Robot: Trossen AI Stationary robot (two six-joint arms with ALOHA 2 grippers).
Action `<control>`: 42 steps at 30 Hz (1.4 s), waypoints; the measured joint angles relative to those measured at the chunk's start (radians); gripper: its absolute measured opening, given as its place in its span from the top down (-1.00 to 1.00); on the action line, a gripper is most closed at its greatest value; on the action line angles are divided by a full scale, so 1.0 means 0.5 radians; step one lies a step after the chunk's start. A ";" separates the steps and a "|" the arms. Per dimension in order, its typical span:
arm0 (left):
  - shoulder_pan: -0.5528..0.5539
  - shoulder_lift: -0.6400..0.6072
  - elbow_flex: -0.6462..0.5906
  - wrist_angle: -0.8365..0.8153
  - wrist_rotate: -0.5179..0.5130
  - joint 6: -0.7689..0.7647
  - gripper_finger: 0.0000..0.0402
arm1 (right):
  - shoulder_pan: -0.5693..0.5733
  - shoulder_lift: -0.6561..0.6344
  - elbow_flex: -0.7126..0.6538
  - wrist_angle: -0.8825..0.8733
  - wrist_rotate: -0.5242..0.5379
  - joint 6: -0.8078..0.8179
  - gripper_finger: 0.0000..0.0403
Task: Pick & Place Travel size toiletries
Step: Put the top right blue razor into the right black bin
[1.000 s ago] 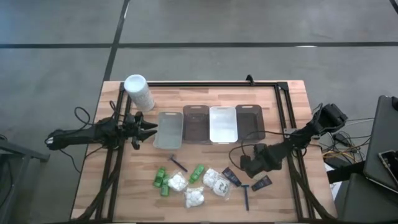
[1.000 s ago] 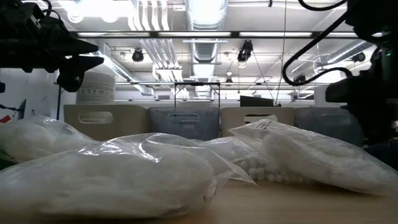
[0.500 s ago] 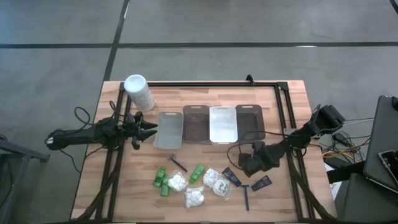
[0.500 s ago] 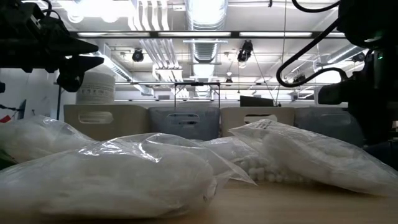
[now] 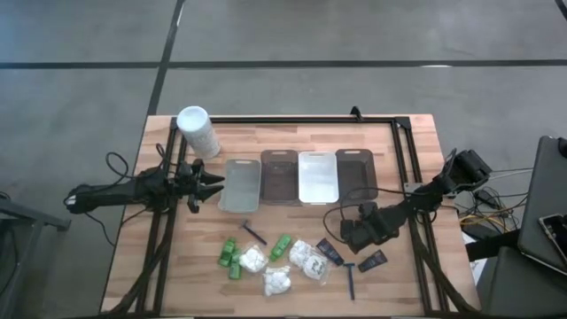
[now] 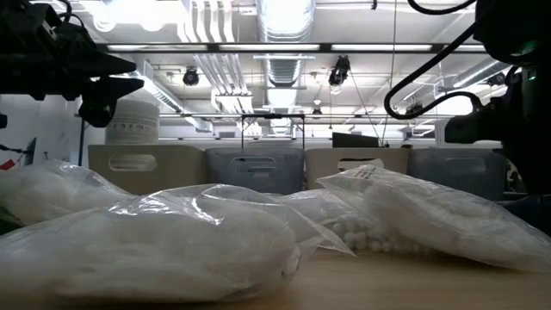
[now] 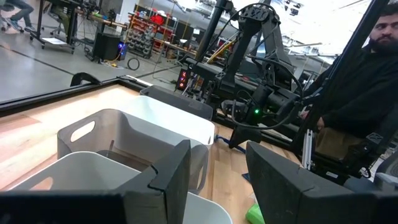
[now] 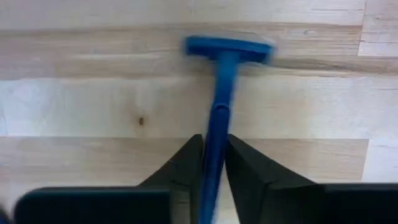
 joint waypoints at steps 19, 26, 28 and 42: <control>0.000 0.000 0.000 -0.001 0.000 0.000 0.20 | 0.108 -0.002 0.003 0.024 -0.023 -0.141 0.83; 0.000 0.000 0.000 -0.001 0.000 0.000 0.20 | 0.119 -0.028 0.014 0.137 -0.063 -0.201 0.82; 0.000 0.000 0.000 -0.001 0.000 0.000 0.20 | 0.126 -0.045 0.040 0.138 -0.066 -0.234 0.83; 0.000 0.000 0.000 -0.001 0.000 0.000 0.20 | 0.217 -0.135 0.258 -0.005 0.156 -0.248 0.85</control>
